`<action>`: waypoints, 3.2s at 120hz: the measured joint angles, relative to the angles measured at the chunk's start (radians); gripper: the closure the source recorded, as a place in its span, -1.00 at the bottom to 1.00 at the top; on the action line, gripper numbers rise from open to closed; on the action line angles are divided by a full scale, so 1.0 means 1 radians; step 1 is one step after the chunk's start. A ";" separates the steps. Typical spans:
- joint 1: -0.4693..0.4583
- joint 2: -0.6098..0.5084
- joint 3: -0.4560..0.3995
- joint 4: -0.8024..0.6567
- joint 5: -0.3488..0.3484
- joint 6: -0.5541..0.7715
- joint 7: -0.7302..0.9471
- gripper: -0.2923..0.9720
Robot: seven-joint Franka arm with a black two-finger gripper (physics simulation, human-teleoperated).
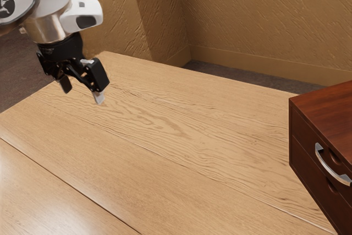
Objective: Pull the drawer handle with one arm to open the drawer
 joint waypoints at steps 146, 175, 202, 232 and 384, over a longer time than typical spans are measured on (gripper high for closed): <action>0.036 -0.099 -0.350 -0.589 -0.856 0.827 -0.417 -0.54; 0.090 0.002 -0.467 -0.480 -0.856 0.903 -0.434 -0.54; 0.259 0.007 -0.634 -0.444 -0.799 0.824 -0.450 -0.54; 0.797 -0.018 -1.161 -0.338 -0.844 0.786 -0.464 -0.54; 1.327 -0.020 -1.723 -0.246 -0.928 0.982 -0.488 -0.54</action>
